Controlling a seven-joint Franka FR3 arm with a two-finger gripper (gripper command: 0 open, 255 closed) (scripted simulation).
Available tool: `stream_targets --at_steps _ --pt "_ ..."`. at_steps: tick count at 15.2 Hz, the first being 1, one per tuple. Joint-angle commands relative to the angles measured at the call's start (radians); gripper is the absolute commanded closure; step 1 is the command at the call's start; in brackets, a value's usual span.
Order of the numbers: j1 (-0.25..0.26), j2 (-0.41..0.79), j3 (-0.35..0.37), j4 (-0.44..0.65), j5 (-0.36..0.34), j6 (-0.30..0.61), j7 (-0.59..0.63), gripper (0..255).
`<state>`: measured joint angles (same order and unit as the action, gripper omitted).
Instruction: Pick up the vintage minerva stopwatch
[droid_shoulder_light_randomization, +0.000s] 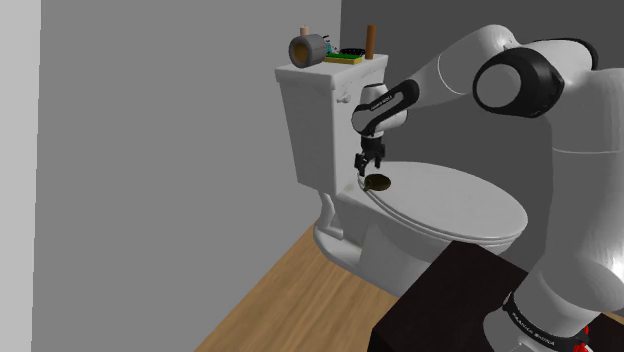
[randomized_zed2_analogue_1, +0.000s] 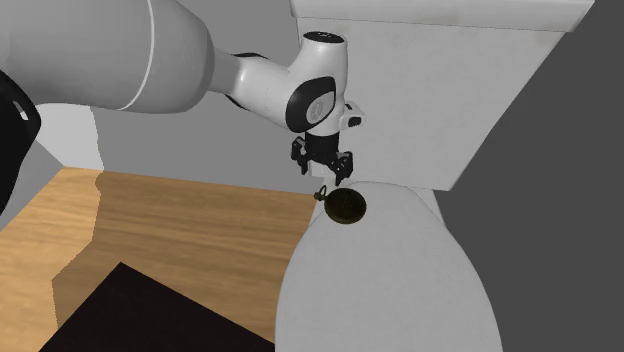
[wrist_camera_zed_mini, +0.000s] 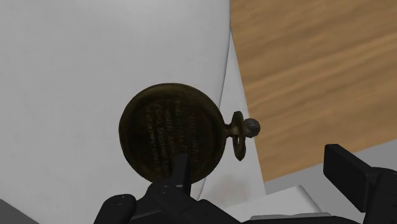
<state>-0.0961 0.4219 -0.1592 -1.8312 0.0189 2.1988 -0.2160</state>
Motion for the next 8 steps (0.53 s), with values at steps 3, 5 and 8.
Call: stream_targets --at_steps 3,5,8 --pt "-0.005 0.051 0.001 0.005 0.004 0.045 -0.003 0" --pt "-0.006 0.068 0.003 0.001 0.006 0.066 -0.004 0" --pt "-0.008 0.090 0.005 -0.003 0.010 0.092 -0.005 0"
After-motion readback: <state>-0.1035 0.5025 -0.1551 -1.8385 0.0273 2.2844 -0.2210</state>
